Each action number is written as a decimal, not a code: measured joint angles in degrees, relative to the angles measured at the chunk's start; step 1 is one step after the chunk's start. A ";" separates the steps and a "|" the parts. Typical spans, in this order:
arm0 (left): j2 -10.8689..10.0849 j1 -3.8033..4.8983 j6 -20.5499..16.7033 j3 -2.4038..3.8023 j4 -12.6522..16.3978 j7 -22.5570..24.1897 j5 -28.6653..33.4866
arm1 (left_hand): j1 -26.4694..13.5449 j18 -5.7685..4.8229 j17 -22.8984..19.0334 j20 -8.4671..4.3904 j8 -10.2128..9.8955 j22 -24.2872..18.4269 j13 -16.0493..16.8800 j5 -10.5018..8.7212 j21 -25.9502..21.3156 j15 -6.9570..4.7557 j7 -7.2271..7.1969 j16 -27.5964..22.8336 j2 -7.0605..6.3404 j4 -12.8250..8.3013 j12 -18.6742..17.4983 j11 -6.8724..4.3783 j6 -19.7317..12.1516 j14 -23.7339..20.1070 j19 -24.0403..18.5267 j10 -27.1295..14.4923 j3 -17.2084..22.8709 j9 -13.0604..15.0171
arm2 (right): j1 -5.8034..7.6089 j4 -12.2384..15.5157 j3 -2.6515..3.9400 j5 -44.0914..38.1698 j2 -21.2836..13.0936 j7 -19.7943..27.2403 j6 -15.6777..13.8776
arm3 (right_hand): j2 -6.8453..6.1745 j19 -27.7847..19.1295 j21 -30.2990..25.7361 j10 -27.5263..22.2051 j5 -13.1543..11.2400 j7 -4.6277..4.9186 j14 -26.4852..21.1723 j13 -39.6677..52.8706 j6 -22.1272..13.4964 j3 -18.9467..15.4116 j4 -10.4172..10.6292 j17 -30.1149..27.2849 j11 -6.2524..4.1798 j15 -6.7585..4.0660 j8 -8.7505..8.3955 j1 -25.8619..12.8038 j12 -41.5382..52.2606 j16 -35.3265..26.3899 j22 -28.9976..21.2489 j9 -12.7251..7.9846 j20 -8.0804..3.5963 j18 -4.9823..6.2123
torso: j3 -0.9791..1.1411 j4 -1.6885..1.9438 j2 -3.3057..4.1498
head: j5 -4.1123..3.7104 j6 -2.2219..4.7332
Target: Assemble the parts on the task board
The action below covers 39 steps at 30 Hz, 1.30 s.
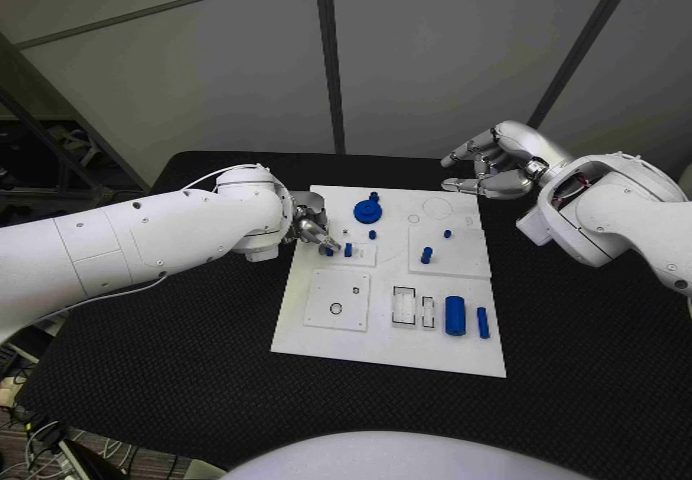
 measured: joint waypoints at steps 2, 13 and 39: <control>0.05 0.00 0.07 0.00 -0.07 -0.08 0.09 | -0.04 0.00 0.00 0.00 0.00 0.04 0.00 0.00 0.00 -0.09 0.00 0.00 -0.04 0.57 0.00 -0.05 0.00 -0.07 0.00 -0.05 -0.25 0.00 | 0.00 0.00 0.00 0.00 0.00 0.00 0.00 | 0.00 0.00 0.00 0.00 0.00 0.00 0.00 0.00 0.00 0.00 0.00 0.00 0.00 0.00 0.00 0.00 0.00 0.00 0.00 0.00 0.00 -0.01 | -0.01 0.00 0.00 | -0.04 -0.01; 0.15 -0.03 -0.24 -0.03 -0.72 -0.54 0.38 | -1.48 0.00 0.00 -0.20 -0.23 0.05 0.00 -0.67 0.00 -0.17 0.41 0.00 -2.39 5.24 -0.39 -0.15 0.42 0.00 0.20 -0.16 -3.34 0.00 | 0.00 0.02 0.00 0.01 -0.09 0.00 -0.01 | 0.00 0.00 0.00 0.00 0.00 0.00 0.00 -0.11 0.00 0.00 0.00 -0.10 0.00 0.00 0.00 0.00 0.00 0.00 0.00 0.00 0.00 -0.01 | -0.02 0.02 -0.01 | -0.05 0.14; -1.42 0.04 -15.42 2.37 0.06 4.68 8.54 | 13.83 5.83 -23.59 3.32 -4.76 -27.90 -13.82 3.12 -29.28 4.01 5.58 -34.94 -1.43 10.84 -56.96 4.74 -9.07 -10.05 -20.66 -11.27 -23.03 -11.87 | 0.00 -0.05 0.00 0.01 -0.26 0.02 -0.10 | 0.32 0.00 -0.22 0.00 0.00 0.00 0.00 -0.19 0.00 0.00 0.00 -0.25 0.00 0.00 0.00 -0.32 0.00 -0.27 -0.02 0.01 0.00 0.00 | -0.01 0.07 -0.01 | -0.54 1.08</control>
